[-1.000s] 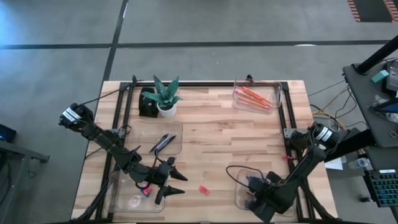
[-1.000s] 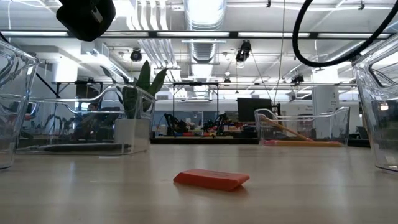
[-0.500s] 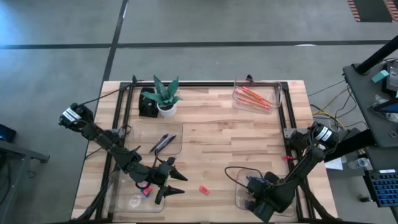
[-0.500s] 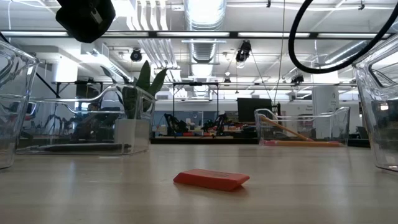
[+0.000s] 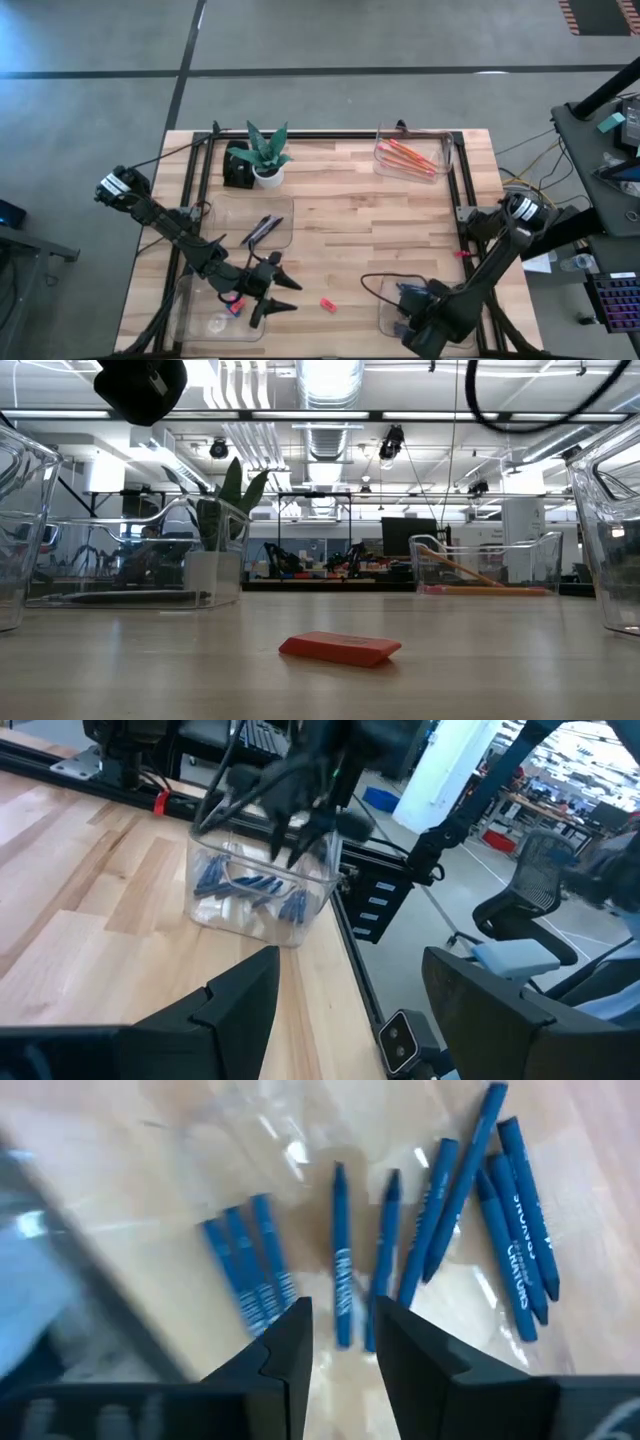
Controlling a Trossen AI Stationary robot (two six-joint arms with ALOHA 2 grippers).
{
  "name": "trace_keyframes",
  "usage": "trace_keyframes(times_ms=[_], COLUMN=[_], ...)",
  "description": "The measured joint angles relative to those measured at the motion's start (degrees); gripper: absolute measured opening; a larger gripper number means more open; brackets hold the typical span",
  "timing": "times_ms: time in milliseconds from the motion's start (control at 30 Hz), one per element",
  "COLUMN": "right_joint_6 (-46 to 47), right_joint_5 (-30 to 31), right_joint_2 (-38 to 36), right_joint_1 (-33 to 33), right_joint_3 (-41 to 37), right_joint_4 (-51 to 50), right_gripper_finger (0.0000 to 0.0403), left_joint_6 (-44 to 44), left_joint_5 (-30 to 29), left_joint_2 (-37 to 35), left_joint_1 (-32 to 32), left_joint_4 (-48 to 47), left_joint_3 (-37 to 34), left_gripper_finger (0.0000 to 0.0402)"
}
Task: Sort crayons/erasers/pens/pencils in bins
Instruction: Put the blue crayon into the bottom right transparent bin, then put the center orange eraser into the bottom left transparent bin
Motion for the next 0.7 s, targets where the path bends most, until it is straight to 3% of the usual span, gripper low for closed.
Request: trace_keyframes(times_ms=[133,300,400,567,700], right_joint_6=[-0.28,-10.88,-20.26,-35.05,-38.22], right_joint_5=[3.35,20.35,27.45,34.62,38.06], right_joint_2=[-2.39,-4.44,-5.15,-5.57,-5.57], right_joint_1=[-0.58,-1.47,-2.19,-2.64,-3.05], right_joint_3=[3.84,7.58,9.63,12.01,12.25], right_joint_4=[-2.22,-2.2,-2.25,-2.33,-2.4], right_gripper_finger=[0.0102,0.0102,0.0102,0.0102,0.0102], left_joint_6=[0.02,0.49,4.15,7.17,7.02], left_joint_5=[-0.01,-0.37,-1.87,-6.09,-6.25], left_joint_2=[0.0,0.0,0.15,0.15,0.9], left_joint_1=[0.33,1.36,1.92,3.45,5.48], left_joint_4=[-0.04,-0.11,0.38,1.7,-3.25], left_joint_3=[-0.08,-0.09,0.48,2.0,4.75], left_gripper_finger=[0.0233,0.0233,0.0233,0.0233,0.0233])
